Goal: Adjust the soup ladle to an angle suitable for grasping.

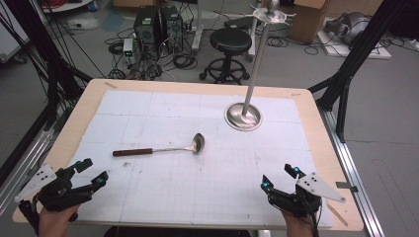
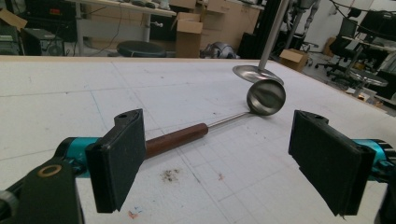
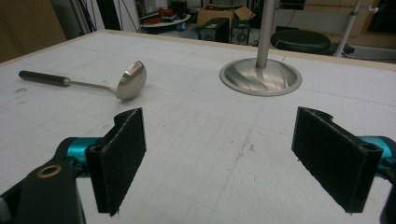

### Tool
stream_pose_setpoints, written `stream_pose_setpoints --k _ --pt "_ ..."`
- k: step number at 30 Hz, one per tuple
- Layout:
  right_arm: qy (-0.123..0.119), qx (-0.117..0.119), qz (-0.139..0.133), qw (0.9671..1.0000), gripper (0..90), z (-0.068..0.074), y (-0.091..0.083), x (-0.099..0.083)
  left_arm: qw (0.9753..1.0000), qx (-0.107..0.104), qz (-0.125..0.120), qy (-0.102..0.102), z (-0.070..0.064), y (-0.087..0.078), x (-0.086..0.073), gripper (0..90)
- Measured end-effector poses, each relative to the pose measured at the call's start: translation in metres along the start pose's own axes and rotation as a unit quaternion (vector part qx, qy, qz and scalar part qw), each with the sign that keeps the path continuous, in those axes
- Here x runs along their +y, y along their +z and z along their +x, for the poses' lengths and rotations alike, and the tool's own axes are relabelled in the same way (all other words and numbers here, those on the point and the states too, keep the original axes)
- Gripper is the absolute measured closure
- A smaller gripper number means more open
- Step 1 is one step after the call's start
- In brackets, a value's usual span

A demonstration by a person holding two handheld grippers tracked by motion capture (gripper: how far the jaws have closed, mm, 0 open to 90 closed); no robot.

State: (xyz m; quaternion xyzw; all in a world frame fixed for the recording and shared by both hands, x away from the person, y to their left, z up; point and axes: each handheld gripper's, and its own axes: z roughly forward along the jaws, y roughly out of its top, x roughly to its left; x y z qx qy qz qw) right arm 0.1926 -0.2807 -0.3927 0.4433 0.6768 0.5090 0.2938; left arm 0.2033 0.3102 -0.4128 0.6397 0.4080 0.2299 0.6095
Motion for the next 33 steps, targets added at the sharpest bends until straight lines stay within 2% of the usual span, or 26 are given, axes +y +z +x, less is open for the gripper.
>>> stream_pose_setpoints --k 11,12,15,16,17,18,19,21,22,27,32,33 --pt "0.002 -0.002 0.006 1.0 16.4 -0.002 -0.002 -0.002 1.0 0.004 0.005 -0.007 0.004 0.003 -0.001 26.5" --pt "0.001 -0.005 0.007 1.0 16.4 -0.003 -0.004 -0.003 0.9999 0.006 0.007 -0.011 0.003 0.006 -0.001 26.7" --pt "0.005 -0.011 0.003 0.9999 16.4 -0.004 -0.007 -0.003 0.9998 0.003 0.018 -0.006 0.002 0.009 -0.002 26.7" --pt "0.005 -0.013 0.001 0.9999 16.4 -0.004 -0.008 -0.003 0.9995 -0.003 0.031 -0.002 0.001 0.012 -0.002 27.4" --pt "0.005 -0.013 0.001 0.9999 16.4 -0.004 -0.008 -0.003 0.9995 -0.003 0.031 -0.002 0.001 0.012 -0.002 30.4" --pt "0.006 -0.016 0.0 0.9999 16.4 -0.004 -0.01 -0.003 0.999 -0.014 0.042 0.008 0.0 0.013 -0.003 39.9" --pt "0.005 -0.016 0.0 0.9999 16.4 -0.003 -0.01 -0.002 0.999 -0.014 0.042 0.008 0.0 0.013 -0.003 50.4" --pt "0.002 -0.019 0.0 0.9998 16.5 -0.002 -0.011 -0.002 0.9974 -0.014 0.069 0.019 -0.001 0.015 -0.005 63.7" --pt "0.003 -0.019 -0.001 0.9998 16.6 -0.001 -0.011 -0.002 0.9959 -0.005 0.087 0.024 -0.001 0.017 -0.007 68.2" --pt "-0.001 -0.017 0.002 0.9998 17.0 0.002 -0.01 -0.002 0.9951 0.013 0.097 0.016 0.005 0.022 -0.008 73.9" --pt "0.001 -0.018 0.002 0.9998 17.1 0.001 -0.01 -0.003 0.9937 0.019 0.109 0.021 0.008 0.027 -0.01 79.2" --pt "0.004 -0.018 0.003 0.9998 17.1 0.0 -0.01 -0.003 0.9925 0.021 0.117 0.028 0.009 0.031 -0.011 80.1"
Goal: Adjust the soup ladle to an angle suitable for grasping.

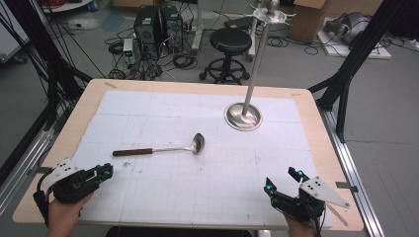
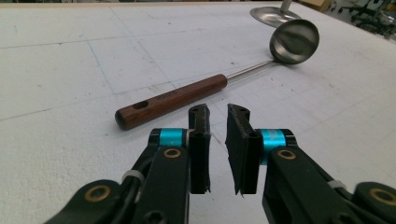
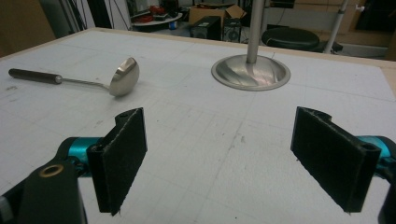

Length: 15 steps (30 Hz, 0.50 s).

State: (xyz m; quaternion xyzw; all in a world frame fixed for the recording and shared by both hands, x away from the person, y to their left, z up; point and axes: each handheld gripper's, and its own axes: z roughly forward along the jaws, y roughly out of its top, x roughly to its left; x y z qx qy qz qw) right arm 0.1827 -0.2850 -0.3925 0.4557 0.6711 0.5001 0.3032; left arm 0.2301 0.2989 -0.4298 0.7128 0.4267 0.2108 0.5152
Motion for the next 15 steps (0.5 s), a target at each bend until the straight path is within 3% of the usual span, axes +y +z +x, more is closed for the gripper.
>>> stream_pose_setpoints --k 10,13,15 --pt "0.001 0.001 0.005 1.0 17.3 0.001 0.003 -0.001 0.9995 0.015 0.027 0.003 0.009 0.013 0.0 85.7" --pt "0.003 0.001 0.007 1.0 17.3 0.0 0.004 -0.001 0.999 0.032 0.031 -0.007 0.014 0.019 0.001 86.2" --pt "0.003 0.002 0.007 1.0 17.3 -0.001 0.005 -0.002 0.9979 0.055 0.029 -0.021 0.022 0.024 0.004 87.8"
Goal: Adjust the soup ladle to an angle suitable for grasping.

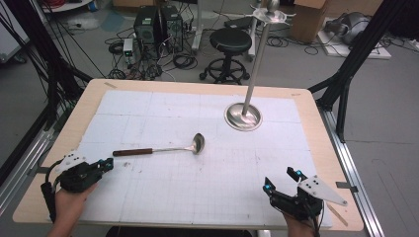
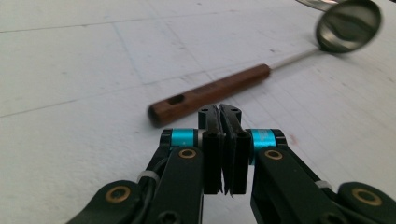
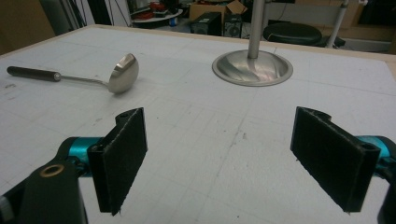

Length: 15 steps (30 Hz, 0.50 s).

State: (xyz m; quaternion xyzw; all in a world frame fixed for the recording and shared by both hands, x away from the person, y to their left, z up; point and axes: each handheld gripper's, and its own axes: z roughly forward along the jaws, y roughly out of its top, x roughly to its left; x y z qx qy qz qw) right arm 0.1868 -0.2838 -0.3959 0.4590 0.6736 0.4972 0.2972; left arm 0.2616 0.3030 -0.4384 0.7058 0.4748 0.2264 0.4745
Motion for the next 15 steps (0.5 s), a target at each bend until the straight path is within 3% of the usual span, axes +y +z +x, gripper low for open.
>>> stream_pose_setpoints --k 1,7,11,15 --pt "0.001 0.001 0.001 1.0 17.3 0.0 0.0 0.0 1.0 0.0 0.0 0.0 0.0 0.0 0.0 88.3" --pt "0.003 0.001 0.002 1.0 17.3 -0.003 0.001 0.0 0.9981 0.015 0.055 0.021 -0.002 0.025 0.006 89.5" --pt "0.004 0.0 -0.001 1.0 17.3 -0.003 0.001 0.0 0.9977 0.023 0.062 0.014 -0.002 0.035 0.009 89.5" --pt "0.005 0.0 0.0 1.0 17.3 -0.002 0.0 0.0 0.9952 0.038 0.085 0.03 -0.004 0.046 0.01 89.6"
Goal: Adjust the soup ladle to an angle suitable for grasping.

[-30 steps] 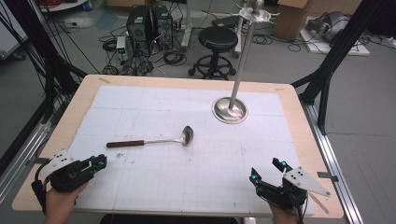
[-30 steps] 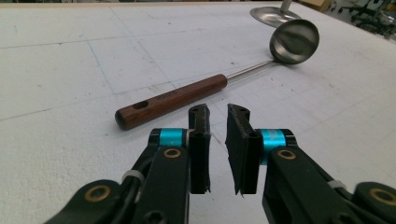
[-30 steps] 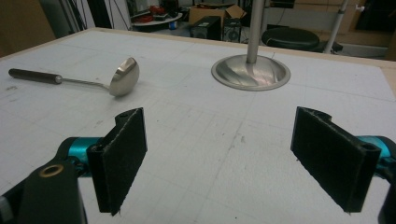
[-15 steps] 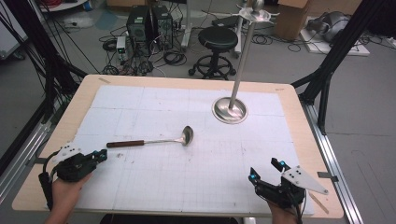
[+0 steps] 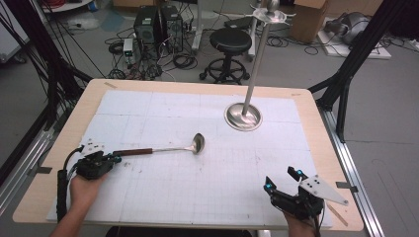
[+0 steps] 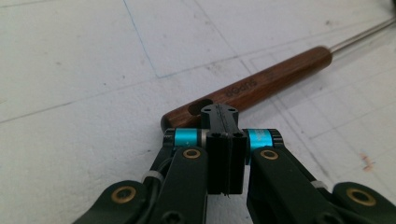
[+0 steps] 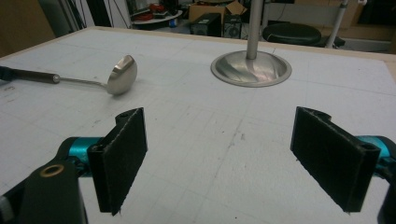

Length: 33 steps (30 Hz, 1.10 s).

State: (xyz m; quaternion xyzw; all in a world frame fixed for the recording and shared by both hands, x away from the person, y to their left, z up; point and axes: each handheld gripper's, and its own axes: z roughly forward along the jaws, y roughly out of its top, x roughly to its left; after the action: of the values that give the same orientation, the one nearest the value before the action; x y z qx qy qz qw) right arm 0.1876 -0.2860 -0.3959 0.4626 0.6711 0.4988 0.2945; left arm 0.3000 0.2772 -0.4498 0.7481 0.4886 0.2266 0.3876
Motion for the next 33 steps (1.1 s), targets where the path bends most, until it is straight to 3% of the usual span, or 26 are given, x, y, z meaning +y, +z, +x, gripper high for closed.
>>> stream_pose_setpoints --k 4,11,19,20,24,25,26,28,29,31,33 --pt "0.004 0.0 0.0 1.0 17.3 -0.001 0.0 0.0 0.9999 0.014 0.003 0.003 0.001 0.006 0.009 89.5" --pt "0.001 0.0 -0.003 1.0 17.3 -0.001 -0.001 0.0 0.9998 0.019 0.008 0.005 0.0 0.017 0.02 89.4" --pt "0.006 -0.003 -0.007 1.0 17.3 -0.003 -0.005 0.0 0.9991 0.03 -0.002 -0.031 0.004 0.032 0.025 89.2" --pt "0.007 -0.003 -0.007 0.9999 17.3 -0.003 -0.005 -0.001 0.9984 0.035 -0.002 -0.044 0.007 0.035 0.027 89.2" --pt "0.007 -0.002 -0.005 1.0 17.3 -0.004 -0.004 -0.001 0.9985 0.038 -0.003 -0.039 0.007 0.036 0.036 89.3" --pt "0.007 -0.002 -0.004 1.0 17.3 -0.004 -0.004 -0.001 0.9982 0.025 -0.019 -0.052 0.005 0.033 0.041 89.3" --pt "0.007 -0.002 -0.004 1.0 17.3 -0.004 -0.004 -0.001 0.9982 0.025 -0.019 -0.052 0.005 0.033 0.041 89.2" --pt "0.008 -0.002 -0.007 0.9999 17.3 -0.004 -0.005 -0.001 0.9981 0.001 -0.037 -0.05 -0.002 0.028 0.045 89.2" --pt "0.008 -0.002 -0.007 0.9999 17.3 -0.004 -0.005 -0.001 0.9981 0.001 -0.037 -0.05 -0.002 0.028 0.045 89.1" --pt "0.009 -0.003 -0.007 0.9999 17.3 -0.004 -0.005 -0.001 0.9982 -0.025 -0.043 -0.034 -0.015 0.027 0.055 88.4" --pt "0.01 -0.001 -0.007 0.9999 17.3 -0.003 -0.005 0.0 0.9976 -0.034 -0.049 -0.036 -0.02 0.028 0.06 88.4"
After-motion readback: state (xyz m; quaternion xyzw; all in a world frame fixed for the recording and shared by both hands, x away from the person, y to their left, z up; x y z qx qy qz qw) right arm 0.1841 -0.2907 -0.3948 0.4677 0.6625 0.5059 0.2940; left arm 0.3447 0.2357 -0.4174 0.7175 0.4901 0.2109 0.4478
